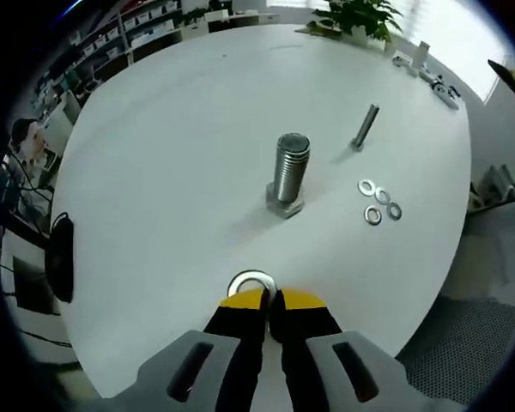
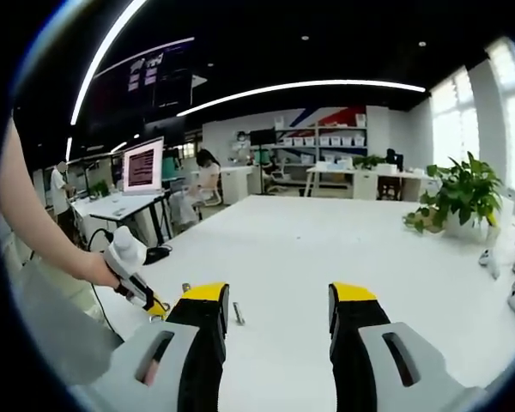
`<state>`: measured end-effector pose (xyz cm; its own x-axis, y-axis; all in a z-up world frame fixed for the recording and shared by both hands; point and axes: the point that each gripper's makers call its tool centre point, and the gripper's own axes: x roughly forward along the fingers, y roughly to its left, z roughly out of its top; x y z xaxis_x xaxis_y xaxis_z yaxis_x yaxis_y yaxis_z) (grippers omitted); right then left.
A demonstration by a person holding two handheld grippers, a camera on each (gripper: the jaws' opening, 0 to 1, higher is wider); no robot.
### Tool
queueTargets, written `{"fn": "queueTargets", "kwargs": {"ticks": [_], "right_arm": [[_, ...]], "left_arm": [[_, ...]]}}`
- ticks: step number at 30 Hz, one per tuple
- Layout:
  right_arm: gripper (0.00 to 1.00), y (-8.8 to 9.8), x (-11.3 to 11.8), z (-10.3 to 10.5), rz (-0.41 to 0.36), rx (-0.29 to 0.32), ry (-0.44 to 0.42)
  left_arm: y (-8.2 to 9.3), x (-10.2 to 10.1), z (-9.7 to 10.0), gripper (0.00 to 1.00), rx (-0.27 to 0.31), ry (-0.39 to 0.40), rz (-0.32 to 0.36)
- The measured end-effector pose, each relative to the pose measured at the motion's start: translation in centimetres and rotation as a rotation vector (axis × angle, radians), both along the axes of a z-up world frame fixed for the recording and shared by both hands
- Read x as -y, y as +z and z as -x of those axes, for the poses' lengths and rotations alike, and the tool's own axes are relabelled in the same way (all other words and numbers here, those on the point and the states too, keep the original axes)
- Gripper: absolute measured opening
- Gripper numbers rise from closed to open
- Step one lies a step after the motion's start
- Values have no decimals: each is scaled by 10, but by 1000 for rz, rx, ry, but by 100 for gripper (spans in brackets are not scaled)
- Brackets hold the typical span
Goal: Place the washer onto the threaded stud by aligning its center hole with the stud, sliding it down to the base, and recovering from edge contact or off-axis alignment until the washer reaches the visible bottom stop.
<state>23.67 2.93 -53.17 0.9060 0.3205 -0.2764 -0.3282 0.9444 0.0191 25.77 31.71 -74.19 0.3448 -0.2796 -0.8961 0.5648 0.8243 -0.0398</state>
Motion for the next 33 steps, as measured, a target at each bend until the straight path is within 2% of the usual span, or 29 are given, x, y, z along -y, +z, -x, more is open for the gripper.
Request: {"fn": "queueTargets", "kwargs": {"ticks": [3,6,8,12,14,15,21,24,33], "right_arm": [[49,-1,-1,1,3,-5,9],[49,-2,-4,3,-1,-10,15],[49,-5,-6,3,11,-21,22],[49,-8,-12,4,16,-34,48],[49,-8,-13,4,21,-35,59],[49,-9,-13,4,21,-36,61],[49,-7,-11,3,-4,-33,52],[49,-7,-10,2,-12,-33,48],[49,-6,-10,2,-9,-29,49]], "left_arm": [[0,1,-1,3,5,12,19],[0,2,-1,3,40,-62,-15],[0,3,0,3,47,-85,-32],[0,2,-3,2,16,-73,-27],[0,3,-3,2,1,-83,-27],[0,3,-2,2,-2,-112,-36],[0,4,-5,1,15,-144,-52],[8,5,-7,1,39,-124,-31],[30,5,-17,1,88,-129,-4]]}}
